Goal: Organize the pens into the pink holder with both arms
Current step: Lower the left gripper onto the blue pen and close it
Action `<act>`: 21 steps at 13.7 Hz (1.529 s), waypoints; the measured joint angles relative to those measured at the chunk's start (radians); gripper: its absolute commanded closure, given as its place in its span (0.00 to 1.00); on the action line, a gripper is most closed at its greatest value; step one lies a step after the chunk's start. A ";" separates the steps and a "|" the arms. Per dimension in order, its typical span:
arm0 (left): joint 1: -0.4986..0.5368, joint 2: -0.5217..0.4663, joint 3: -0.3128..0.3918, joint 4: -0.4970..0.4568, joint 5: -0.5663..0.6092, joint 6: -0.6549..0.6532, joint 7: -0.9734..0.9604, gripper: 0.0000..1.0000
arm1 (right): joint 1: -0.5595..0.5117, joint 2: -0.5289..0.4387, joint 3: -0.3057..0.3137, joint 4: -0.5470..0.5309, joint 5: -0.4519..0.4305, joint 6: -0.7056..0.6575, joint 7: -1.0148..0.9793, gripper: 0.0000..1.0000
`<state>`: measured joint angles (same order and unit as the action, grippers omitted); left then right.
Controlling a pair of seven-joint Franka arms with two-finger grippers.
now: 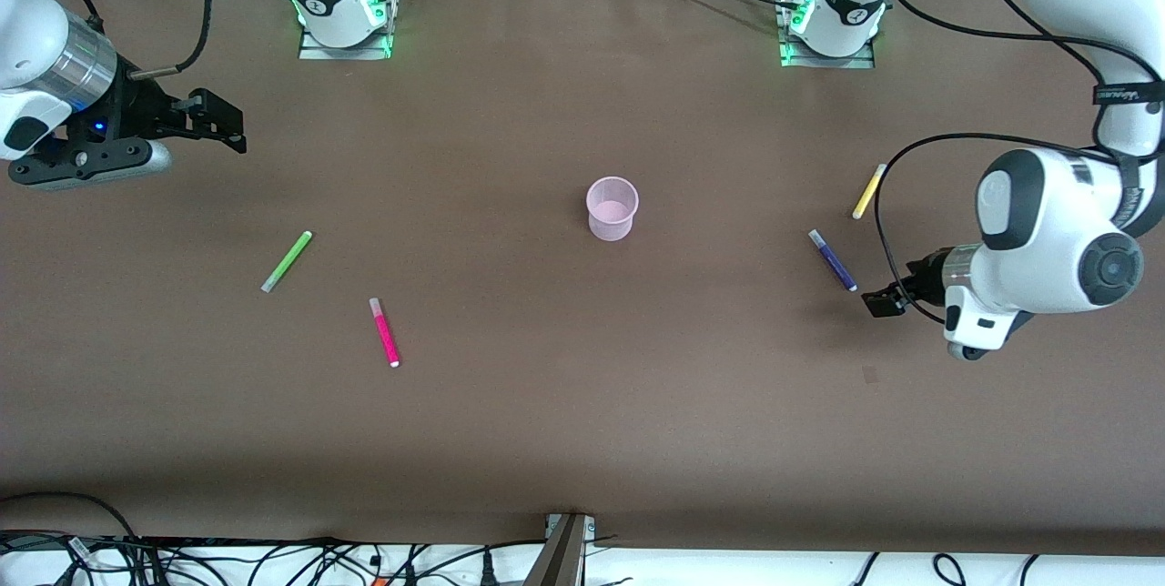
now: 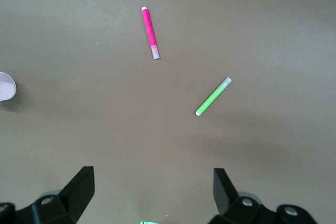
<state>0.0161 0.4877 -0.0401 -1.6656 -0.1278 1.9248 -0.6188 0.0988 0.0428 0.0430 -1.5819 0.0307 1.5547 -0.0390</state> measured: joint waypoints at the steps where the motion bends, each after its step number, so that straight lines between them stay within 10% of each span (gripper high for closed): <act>1: 0.000 0.002 0.000 -0.033 0.000 0.039 -0.029 0.00 | 0.000 0.000 0.000 0.000 0.000 0.001 0.000 0.00; 9: -0.027 0.121 0.002 -0.098 0.052 0.185 -0.184 0.00 | 0.000 0.002 0.000 0.015 0.000 0.017 -0.001 0.00; 12: -0.027 0.133 0.003 -0.112 0.054 0.186 -0.185 0.30 | 0.001 0.005 0.000 0.027 0.000 0.017 -0.001 0.00; 21: -0.027 0.026 0.001 -0.292 0.056 0.298 -0.184 0.30 | 0.002 0.013 0.000 0.027 0.000 0.017 -0.001 0.00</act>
<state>-0.0112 0.5140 -0.0389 -1.9575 -0.0719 2.2224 -0.8030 0.1009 0.0558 0.0429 -1.5551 0.0306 1.5713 -0.0398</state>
